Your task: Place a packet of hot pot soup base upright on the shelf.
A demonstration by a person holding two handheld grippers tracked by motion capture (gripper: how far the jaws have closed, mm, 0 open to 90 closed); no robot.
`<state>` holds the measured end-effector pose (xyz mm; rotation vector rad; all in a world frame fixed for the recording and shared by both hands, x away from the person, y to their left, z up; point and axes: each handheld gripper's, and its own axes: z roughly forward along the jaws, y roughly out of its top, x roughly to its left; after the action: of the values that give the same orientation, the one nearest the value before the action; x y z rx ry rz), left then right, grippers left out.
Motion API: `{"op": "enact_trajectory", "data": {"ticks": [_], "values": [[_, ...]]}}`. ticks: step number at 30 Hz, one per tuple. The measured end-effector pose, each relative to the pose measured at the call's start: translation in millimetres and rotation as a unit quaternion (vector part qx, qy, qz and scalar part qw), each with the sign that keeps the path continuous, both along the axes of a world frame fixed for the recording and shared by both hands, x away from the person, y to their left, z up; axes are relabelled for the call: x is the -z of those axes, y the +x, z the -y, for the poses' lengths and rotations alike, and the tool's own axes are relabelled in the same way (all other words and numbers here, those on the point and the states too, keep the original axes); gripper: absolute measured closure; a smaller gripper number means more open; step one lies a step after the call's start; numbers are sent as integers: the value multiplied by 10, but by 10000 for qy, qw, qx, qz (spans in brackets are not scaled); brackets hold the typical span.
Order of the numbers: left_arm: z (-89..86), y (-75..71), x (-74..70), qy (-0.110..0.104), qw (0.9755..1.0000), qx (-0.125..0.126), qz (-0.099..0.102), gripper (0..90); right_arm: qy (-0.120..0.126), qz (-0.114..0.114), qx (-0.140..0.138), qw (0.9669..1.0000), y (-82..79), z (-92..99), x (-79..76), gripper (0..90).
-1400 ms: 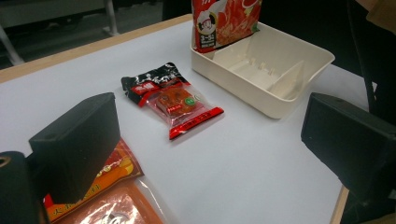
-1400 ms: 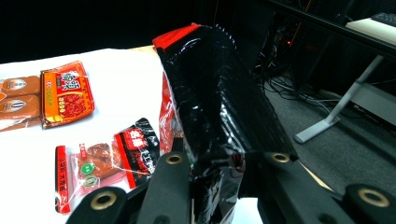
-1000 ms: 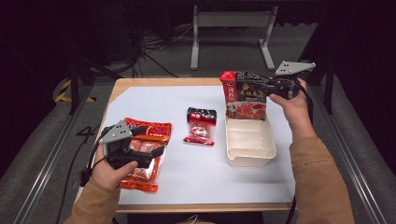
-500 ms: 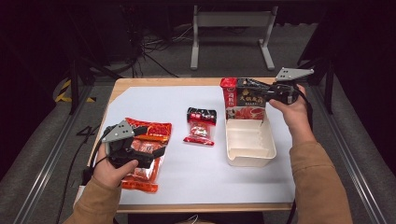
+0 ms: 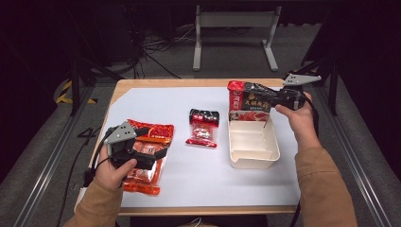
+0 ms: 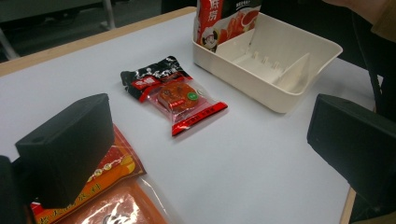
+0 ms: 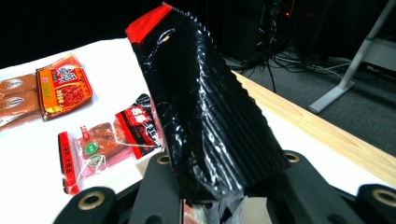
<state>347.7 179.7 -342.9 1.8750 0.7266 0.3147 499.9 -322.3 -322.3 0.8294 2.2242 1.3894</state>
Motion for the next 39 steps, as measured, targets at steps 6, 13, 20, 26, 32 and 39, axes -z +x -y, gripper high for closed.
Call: {"op": "enact_trajectory", "data": {"ticks": [6, 13, 20, 26, 32, 39], "values": [[3, 25, 13, -7, 10000, 8, 2, 15, 37, -58, 80, 9999, -24, 17, 20, 723], [16, 64, 23, 113, 9999, 9, 10, 19, 56, -105, 148, 9998, -41, 13, 15, 696], [13, 96, 33, 200, 9998, -12, -70, 25, 321, -354, 265, 9985, -90, 56, -4, 534], [-23, 109, 24, 194, 9998, -21, -69, 29, 369, -472, 492, 9970, -199, 129, -66, 428], [-184, 200, -64, 328, 9993, -142, 89, 37, 246, -429, 617, 9969, -394, 235, -136, 324], [-345, 239, -99, 245, 9993, -276, 34, 42, 0, -316, 818, 9961, -666, 291, -186, 317]]}}
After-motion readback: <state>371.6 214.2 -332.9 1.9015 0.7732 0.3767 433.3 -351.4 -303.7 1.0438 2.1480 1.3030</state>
